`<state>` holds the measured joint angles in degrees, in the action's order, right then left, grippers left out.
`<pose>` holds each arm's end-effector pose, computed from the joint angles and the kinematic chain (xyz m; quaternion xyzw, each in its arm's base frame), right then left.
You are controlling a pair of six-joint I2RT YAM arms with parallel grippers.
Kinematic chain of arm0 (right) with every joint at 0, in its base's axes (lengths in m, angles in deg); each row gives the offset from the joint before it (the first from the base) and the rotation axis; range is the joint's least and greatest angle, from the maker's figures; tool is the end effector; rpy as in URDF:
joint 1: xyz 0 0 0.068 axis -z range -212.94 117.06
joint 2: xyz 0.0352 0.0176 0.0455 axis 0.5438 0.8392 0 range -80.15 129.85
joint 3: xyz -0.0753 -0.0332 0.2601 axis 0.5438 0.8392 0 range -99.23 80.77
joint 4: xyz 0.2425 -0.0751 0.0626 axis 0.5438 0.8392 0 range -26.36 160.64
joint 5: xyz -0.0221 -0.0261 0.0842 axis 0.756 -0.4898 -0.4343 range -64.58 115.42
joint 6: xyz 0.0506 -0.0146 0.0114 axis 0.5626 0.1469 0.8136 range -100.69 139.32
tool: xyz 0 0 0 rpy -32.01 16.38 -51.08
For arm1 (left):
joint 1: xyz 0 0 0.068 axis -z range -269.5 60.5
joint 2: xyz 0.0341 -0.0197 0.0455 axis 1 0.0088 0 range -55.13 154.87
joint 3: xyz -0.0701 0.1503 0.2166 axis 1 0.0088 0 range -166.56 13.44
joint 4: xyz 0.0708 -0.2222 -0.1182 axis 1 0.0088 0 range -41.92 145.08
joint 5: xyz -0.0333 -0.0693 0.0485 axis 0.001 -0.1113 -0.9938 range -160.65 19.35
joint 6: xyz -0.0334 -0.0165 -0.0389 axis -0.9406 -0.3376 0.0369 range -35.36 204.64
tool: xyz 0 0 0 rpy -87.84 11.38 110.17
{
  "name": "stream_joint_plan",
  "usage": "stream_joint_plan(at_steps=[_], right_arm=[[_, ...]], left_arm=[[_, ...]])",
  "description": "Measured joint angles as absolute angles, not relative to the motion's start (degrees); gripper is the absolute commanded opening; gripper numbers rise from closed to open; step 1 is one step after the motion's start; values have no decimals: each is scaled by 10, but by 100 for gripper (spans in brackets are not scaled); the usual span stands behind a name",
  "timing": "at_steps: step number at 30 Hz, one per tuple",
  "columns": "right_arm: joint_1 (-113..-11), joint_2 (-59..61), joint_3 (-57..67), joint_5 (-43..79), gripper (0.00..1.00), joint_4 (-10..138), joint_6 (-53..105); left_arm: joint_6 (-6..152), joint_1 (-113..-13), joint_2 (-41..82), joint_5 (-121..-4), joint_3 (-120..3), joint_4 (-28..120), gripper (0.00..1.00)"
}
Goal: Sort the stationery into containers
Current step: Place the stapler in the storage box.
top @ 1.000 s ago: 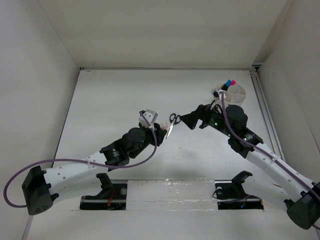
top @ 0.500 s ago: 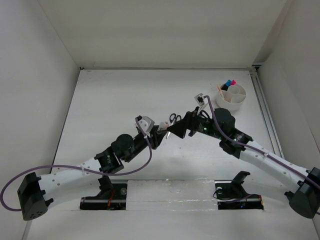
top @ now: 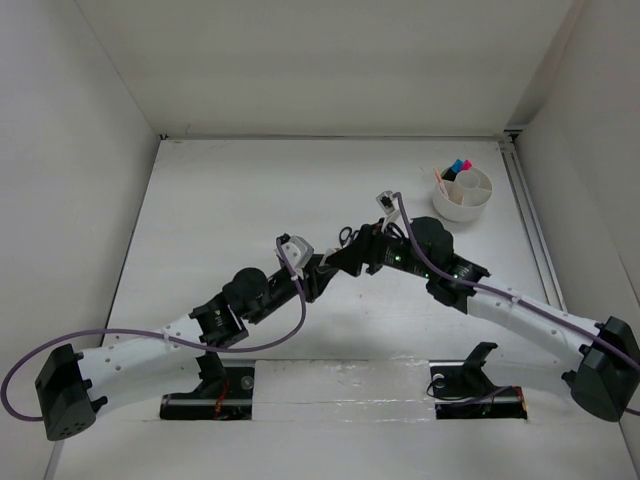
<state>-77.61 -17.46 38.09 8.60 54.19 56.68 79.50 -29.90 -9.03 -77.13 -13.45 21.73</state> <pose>0.1747 0.1872 0.3008 -0.1417 0.7534 0.4998 0.4031 0.1030 -0.1674 0.2933 0.2646 0.6068 -0.3692 0.6523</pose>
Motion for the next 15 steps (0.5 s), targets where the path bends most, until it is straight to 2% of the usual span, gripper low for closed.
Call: stream_joint_plan(at_steps=[4,6,8,9,10,12,14,15], right_arm=[[-785,-169,381,88,61,532,572],[-790,-168,381,89,52,527,573],[-794,-168,381,89,18,524,574],[-797,-168,380,92,7,526,573],[-799,-168,379,99,0,529,579],[-799,-167,379,102,0,532,576],[-799,-166,379,103,0,532,575],[-799,-165,379,104,0,531,575]], left_arm=[[796,-299,-90,-766,-133,218,0],[796,-299,-90,-764,-133,217,0],[797,-299,-84,-762,-133,217,0],[800,-299,-80,-762,-133,216,0],[801,-299,-76,-764,-133,214,0],[802,-299,-70,-766,-133,212,0],[800,-299,-68,-770,-133,211,16],[799,-299,-68,-773,-133,211,38]])
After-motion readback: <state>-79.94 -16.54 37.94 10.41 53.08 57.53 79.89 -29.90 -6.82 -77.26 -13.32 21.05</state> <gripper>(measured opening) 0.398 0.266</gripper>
